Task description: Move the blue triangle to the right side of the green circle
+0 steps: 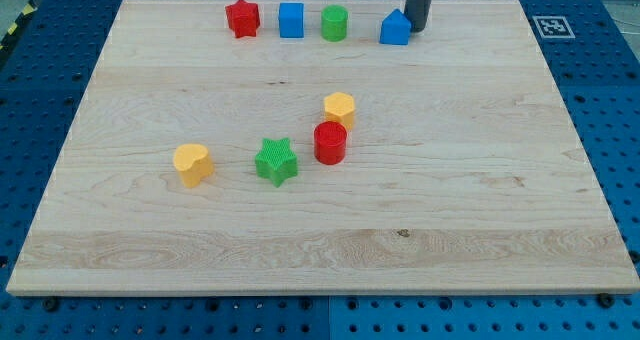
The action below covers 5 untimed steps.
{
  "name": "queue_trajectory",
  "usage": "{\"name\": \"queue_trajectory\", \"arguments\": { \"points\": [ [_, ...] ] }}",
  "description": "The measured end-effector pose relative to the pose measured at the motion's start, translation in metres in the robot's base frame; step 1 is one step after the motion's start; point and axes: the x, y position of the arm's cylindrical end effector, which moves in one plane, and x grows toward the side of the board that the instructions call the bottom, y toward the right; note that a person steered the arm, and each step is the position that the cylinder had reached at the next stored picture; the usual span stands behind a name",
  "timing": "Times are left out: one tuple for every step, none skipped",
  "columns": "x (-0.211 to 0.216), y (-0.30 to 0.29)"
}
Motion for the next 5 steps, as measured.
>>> {"name": "queue_trajectory", "arguments": {
  "points": [
    [-0.001,-0.007],
    [-0.001,-0.01],
    [-0.004,0.012],
    [-0.004,0.038],
    [0.011,0.046]
  ]
}}
